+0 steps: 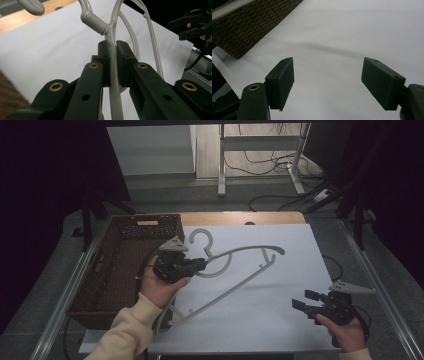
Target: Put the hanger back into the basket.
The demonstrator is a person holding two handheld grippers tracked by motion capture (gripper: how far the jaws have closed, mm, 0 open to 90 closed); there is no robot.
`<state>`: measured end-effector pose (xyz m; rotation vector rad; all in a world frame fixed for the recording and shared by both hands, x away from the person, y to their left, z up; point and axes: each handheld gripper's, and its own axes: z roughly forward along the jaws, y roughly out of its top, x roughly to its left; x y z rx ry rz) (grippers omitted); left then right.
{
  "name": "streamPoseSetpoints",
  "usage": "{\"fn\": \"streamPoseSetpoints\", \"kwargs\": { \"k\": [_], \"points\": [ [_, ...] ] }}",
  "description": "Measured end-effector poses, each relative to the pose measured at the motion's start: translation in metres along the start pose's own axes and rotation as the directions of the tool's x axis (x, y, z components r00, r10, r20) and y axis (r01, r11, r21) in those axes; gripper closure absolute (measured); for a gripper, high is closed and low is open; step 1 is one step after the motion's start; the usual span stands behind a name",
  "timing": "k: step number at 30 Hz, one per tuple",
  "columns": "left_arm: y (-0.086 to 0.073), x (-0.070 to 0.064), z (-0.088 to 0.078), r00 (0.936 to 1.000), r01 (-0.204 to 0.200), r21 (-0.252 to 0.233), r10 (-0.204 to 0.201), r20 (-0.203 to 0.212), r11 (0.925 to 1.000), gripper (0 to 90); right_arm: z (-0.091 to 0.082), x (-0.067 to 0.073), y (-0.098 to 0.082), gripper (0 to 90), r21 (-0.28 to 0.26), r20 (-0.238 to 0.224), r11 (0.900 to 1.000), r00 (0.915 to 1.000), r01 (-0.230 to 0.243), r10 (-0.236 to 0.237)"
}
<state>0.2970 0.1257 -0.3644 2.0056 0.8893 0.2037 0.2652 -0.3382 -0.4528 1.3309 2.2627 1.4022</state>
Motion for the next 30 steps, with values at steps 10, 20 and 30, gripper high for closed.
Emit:
{"fn": "streamPoseSetpoints", "kwargs": {
  "k": [10,20,30],
  "points": [
    [-0.006,0.031,-0.046,0.9981,0.043,-0.057,-0.045,-0.042,0.9975,82.9,0.002,-0.001,0.0,25.7,0.009,0.004,1.0,1.0,-0.002,0.002],
    [-0.022,0.063,-0.079,0.9918,0.079,-0.081,-0.087,-0.094,0.9935,82.9,0.004,0.0,-0.001,25.7,0.022,0.011,1.0,0.9999,-0.004,0.004],
    [-0.037,0.088,-0.104,0.9851,0.101,-0.103,-0.114,-0.129,0.9896,82.9,0.007,-0.001,-0.001,25.7,0.035,0.015,0.999,0.9999,-0.007,0.007]
  ]
}}
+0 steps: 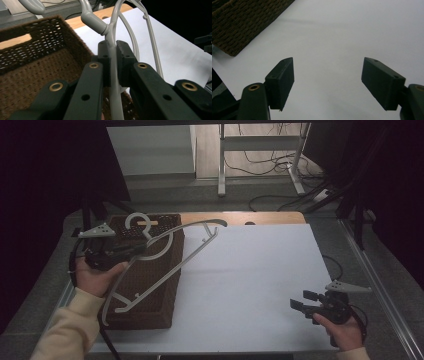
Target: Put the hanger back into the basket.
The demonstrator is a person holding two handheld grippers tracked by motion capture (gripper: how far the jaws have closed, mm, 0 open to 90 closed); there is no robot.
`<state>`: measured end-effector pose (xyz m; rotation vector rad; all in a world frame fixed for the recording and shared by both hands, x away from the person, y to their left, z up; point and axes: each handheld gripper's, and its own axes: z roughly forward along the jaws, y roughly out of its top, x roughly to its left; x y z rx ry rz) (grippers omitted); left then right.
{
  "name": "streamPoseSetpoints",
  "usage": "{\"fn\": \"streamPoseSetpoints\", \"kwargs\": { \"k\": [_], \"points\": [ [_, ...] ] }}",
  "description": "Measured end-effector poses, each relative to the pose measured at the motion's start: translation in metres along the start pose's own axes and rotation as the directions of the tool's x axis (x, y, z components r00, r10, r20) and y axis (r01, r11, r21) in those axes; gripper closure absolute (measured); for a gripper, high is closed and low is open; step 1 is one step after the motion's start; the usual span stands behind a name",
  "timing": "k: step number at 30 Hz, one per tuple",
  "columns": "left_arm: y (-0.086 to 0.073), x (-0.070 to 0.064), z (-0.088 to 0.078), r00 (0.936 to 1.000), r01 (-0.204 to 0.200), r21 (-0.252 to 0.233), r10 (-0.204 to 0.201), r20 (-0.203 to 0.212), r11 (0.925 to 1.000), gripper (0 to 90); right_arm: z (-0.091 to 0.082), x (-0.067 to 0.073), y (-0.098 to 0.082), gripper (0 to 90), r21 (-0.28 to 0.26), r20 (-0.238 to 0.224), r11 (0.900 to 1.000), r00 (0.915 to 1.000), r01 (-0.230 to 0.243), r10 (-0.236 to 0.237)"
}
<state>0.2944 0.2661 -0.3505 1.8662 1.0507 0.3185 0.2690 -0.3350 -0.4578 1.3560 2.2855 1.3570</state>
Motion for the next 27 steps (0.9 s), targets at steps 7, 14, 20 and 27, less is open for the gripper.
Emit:
{"fn": "streamPoseSetpoints", "kwargs": {
  "k": [7,14,20,27],
  "points": [
    [-0.007,0.016,-0.007,0.9997,0.022,-0.005,-0.022,-0.006,0.9997,82.9,0.002,-0.001,0.0,25.7,0.002,0.005,1.0,1.0,0.001,-0.001],
    [-0.014,0.037,-0.012,0.999,0.041,-0.006,-0.041,-0.017,0.9992,82.9,0.002,-0.002,-0.001,25.6,0.007,0.009,1.0,1.0,-0.004,0.004],
    [-0.02,0.056,-0.016,0.9971,0.067,-0.01,-0.068,-0.034,0.9977,82.9,0.004,-0.002,-0.001,25.6,0.01,0.009,1.0,1.0,-0.004,0.004],
    [-0.03,0.076,-0.02,0.994,0.092,-0.017,-0.093,-0.059,0.9956,82.9,0.005,-0.002,-0.001,25.6,0.014,0.014,1.0,0.9999,-0.002,0.002]
  ]
}}
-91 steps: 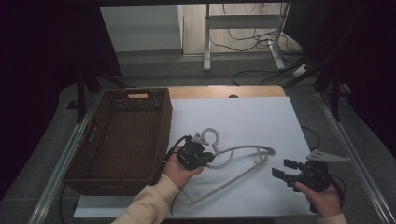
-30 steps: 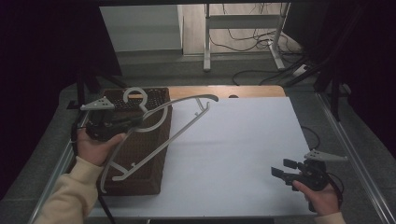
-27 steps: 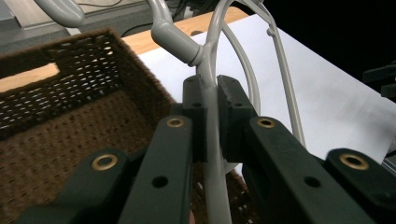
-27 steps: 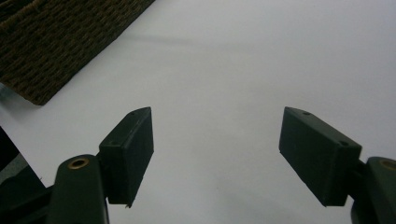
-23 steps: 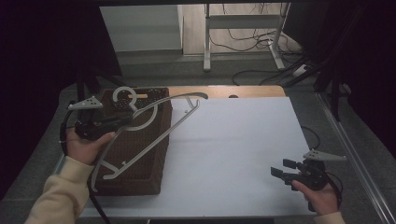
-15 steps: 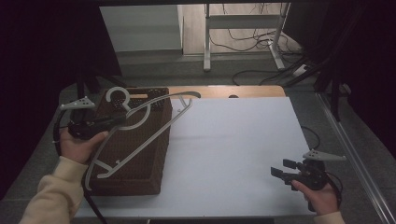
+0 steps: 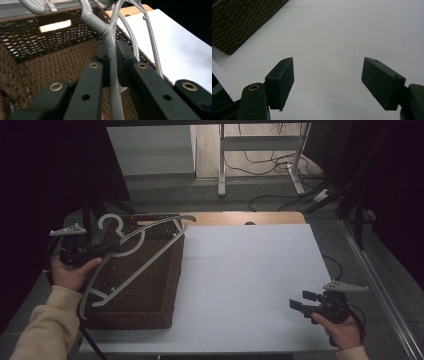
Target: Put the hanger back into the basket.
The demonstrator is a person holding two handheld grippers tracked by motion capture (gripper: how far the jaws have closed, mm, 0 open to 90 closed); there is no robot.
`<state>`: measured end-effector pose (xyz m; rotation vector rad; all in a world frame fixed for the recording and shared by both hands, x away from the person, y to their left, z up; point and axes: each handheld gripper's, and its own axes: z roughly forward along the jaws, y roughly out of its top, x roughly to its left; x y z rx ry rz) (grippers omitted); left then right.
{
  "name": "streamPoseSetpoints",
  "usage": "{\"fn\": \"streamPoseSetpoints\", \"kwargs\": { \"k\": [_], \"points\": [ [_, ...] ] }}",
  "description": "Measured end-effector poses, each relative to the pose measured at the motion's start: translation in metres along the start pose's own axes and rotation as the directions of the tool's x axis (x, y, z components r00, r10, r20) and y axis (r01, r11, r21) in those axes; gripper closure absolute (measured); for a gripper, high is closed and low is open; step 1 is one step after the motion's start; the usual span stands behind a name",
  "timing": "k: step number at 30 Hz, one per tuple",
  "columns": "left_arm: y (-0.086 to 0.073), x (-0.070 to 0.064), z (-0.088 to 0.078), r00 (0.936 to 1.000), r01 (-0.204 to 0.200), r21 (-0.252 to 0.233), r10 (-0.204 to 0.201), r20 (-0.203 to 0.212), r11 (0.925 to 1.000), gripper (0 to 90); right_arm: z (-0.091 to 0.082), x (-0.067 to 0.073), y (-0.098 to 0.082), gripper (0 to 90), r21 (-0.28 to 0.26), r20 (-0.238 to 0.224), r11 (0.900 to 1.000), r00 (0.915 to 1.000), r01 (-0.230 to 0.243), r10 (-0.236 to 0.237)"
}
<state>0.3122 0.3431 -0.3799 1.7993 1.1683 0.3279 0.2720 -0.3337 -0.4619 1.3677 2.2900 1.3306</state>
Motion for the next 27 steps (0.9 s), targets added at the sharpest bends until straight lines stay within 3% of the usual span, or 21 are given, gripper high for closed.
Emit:
{"fn": "streamPoseSetpoints", "kwargs": {
  "k": [16,27],
  "points": [
    [-0.014,0.042,-0.001,0.9964,0.042,0.007,-0.042,-0.073,0.9991,82.9,0.002,0.0,0.0,25.6,0.006,0.003,1.0,1.0,0.001,-0.001],
    [-0.018,0.054,0.002,0.9937,0.064,0.008,-0.063,-0.093,0.998,82.9,0.003,0.0,0.0,25.6,0.01,0.006,1.0,1.0,0.004,-0.005]
  ]
}}
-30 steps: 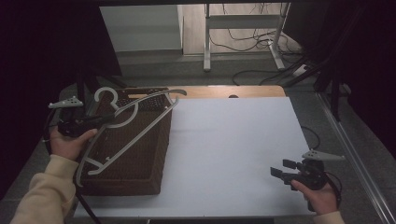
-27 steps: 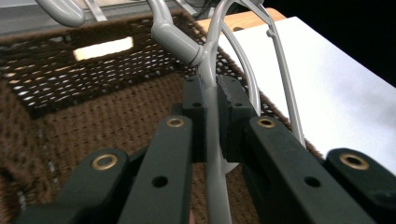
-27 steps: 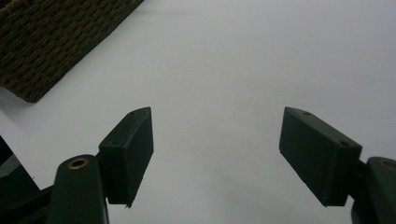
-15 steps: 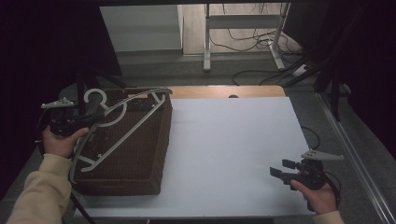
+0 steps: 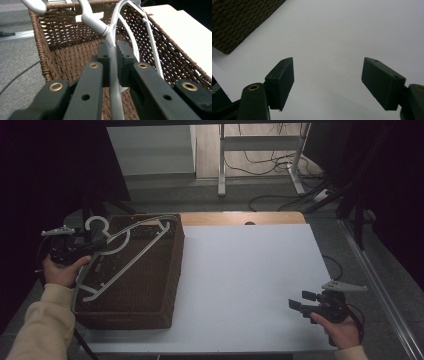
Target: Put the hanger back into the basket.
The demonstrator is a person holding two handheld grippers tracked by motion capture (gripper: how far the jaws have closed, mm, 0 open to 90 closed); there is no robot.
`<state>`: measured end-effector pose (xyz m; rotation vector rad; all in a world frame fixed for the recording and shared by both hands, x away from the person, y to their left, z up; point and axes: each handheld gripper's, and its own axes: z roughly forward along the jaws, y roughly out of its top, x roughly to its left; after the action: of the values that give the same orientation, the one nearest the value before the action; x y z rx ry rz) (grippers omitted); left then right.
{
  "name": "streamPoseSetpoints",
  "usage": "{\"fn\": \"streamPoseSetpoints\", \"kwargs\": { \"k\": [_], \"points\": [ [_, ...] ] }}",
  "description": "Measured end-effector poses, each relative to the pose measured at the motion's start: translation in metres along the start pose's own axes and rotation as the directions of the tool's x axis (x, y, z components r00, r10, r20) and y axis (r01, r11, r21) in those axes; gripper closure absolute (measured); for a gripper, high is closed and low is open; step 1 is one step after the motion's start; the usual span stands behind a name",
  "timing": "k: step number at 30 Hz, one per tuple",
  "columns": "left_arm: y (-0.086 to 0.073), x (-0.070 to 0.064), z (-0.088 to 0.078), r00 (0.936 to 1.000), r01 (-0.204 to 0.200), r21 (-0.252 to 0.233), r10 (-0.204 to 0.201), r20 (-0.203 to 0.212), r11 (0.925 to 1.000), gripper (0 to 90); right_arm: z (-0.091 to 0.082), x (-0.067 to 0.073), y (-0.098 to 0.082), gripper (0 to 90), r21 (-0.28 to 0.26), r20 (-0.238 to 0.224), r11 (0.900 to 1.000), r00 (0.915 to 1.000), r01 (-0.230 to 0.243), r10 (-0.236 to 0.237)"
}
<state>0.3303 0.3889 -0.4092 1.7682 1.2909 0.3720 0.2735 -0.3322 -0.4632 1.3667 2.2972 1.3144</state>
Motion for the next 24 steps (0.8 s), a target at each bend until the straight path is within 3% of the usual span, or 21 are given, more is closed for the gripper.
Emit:
{"fn": "streamPoseSetpoints", "kwargs": {
  "k": [5,6,7,8,11,13,18,24],
  "points": [
    [-0.003,0.004,0.003,0.9997,-0.006,0.014,0.006,-0.024,0.9999,82.7,0.0,0.0,0.0,25.5,0.003,0.0,1.0,1.0,-0.002,0.002],
    [-0.004,0.006,0.009,0.9999,-0.01,0.052,0.01,0.006,0.9986,82.1,0.001,0.0,0.0,25.5,0.003,-0.003,1.0,1.0,-0.001,0.001],
    [-0.004,0.006,0.009,0.9999,-0.01,0.052,0.01,0.006,0.9986,77.4,0.001,0.0,0.0,25.5,0.003,-0.003,1.0,1.0,-0.001,0.001],
    [-0.007,0.004,0.014,0.9986,-0.04,0.088,0.037,0.039,0.9953,68.4,0.001,0.0,0.0,25.4,0.005,-0.002,1.0,1.0,0.001,-0.001],
    [-0.007,-0.002,0.018,0.9963,-0.052,0.111,0.044,0.074,0.9925,59.3,0.001,0.0,0.0,25.4,0.007,-0.002,1.0,1.0,0.001,-0.001],
    [-0.007,-0.005,0.02,0.9966,-0.063,0.119,0.057,0.059,0.9908,50.8,0.001,0.0,0.0,25.4,0.008,-0.002,1.0,1.0,0.0,0.0],
    [-0.005,-0.007,0.017,0.997,-0.06,0.116,0.054,0.055,0.9915,40.1,0.001,0.001,0.0,25.4,0.007,-0.002,1.0,1.0,0.003,-0.003],
    [-0.006,-0.009,0.005,0.9972,-0.065,0.13,0.06,0.045,0.9894,37.0,0.001,0.0,0.0,25.4,0.008,-0.001,1.0,1.0,0.003,-0.003]
  ]
}}
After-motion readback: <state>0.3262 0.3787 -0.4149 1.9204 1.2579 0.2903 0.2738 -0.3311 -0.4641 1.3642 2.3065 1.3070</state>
